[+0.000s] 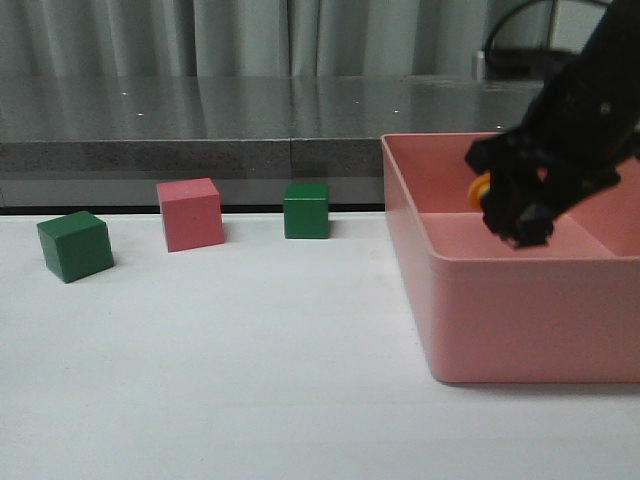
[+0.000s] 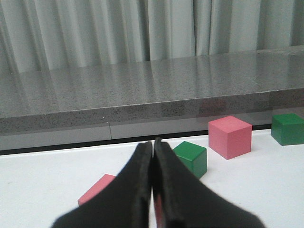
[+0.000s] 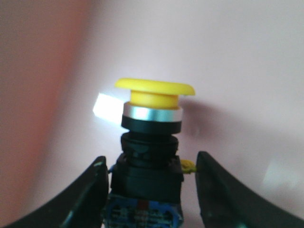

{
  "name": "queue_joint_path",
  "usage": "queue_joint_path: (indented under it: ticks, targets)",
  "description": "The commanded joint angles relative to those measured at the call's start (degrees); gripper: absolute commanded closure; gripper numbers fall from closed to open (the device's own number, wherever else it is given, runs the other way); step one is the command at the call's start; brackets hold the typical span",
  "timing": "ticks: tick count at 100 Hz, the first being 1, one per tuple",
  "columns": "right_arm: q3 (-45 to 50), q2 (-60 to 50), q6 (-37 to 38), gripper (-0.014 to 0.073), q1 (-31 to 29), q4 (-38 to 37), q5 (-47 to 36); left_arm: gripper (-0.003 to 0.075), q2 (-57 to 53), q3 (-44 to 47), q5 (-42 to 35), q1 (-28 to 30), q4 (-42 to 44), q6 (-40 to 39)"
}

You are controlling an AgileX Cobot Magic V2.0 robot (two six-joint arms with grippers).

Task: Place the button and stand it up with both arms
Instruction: 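Lower the right gripper into the pink bin and grasp the yellow button, then lift the button out of the bin and carry it toward the cubes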

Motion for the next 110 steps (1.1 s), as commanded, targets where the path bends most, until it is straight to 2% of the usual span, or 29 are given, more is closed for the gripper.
queue_joint_path:
  ticks: [1,24,42,54,81,102,110]
  targets:
    - [-4.15,-8.30,-3.19,0.0675,2.10,0.11,-1.35,0.0740,-1.75,2.59,-4.47,-0.04,-0.61,-0.33]
    - [-14.96,-9.79,-20.50,0.0675,13.96,0.40,2.98,0.0740,-1.75,2.59,-4.47,-0.04,-0.61,-0.33]
    - [-20.99,-2.90,-33.67,0.0675,21.59,1.88,7.03,0.0740,-1.75,2.59,-4.47,-0.04,-0.61,-0.33]
    - [-23.74,3.32,-39.49,0.0675,25.22,1.88,8.37,0.0740,-1.75,2.59,-4.47,-0.04,-0.61,-0.33]
    - [-28.83,15.68,-41.34,0.0675,28.24,1.88,7.85,0.0740,-1.75,2.59,-4.47,-0.04,-0.61,-0.33]
    - [-29.92,19.28,-41.34,0.0675,28.63,1.88,8.37,0.0740,-1.75,2.59,-4.47,-0.04,-0.61,-0.33]
    - [-29.92,19.27,-41.34,0.0629,28.63,1.88,8.58,0.0740,-1.75,2.59,-4.47,-0.04,-0.61,-0.33]
